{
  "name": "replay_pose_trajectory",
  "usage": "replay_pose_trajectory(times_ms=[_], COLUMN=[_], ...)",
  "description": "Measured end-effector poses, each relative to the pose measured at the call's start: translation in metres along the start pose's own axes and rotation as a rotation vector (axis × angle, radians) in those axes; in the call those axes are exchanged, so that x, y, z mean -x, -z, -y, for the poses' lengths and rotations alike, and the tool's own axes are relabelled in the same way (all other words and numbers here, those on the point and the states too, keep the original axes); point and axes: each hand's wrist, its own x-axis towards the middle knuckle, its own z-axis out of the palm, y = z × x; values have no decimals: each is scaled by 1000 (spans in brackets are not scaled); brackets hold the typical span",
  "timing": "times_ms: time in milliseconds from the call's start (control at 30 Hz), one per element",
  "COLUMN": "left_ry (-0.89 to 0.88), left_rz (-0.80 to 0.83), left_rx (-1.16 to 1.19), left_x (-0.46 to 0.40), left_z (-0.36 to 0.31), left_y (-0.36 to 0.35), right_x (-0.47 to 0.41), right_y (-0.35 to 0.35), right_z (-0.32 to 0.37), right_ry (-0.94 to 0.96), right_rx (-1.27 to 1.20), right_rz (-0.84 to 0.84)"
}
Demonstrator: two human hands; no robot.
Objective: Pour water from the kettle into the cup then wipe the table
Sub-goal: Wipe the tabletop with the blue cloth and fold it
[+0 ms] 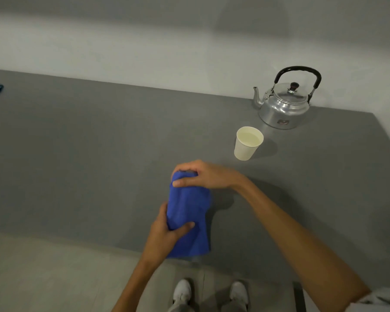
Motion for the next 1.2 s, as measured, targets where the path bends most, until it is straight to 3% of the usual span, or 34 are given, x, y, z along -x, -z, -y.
replay_pose_trajectory(times_ms=[100,267,500,633,700,767,833,900,1033,1200], left_ry=[127,304,362,388,358,211,-45,-214,-256,-276], left_rz=[16,-60,-127,-145,-243,-406,-467,-386,-154,-112], left_rx=[154,318,349,50,-367,-736,-821,-867,-926,-1016], left_x=[4,8,-7,-1,6,9,6,-2,-14,-16], left_z=[-1,9,12,5,4,4,0,-2,20,31], left_y=[18,34,37,36,38,38,29,12,-10,0], right_x=[-24,-58,-88,-92,-89,-83,-75,-69,-63,-66], right_y=[12,2,-10,-15,-18,-25,-38,-53,-72,-77], right_z=[-2,-38,-64,-63,-58,-53,-50,-53,-75,-86], right_ry=[32,-112,-196,-229,-228,-141,-27,8,-127,-171], right_rx=[-1,165,414,461,460,459,502,526,708,773], right_rz=[-121,-233,-357,-403,-539,-706,-740,-626,-388,-404])
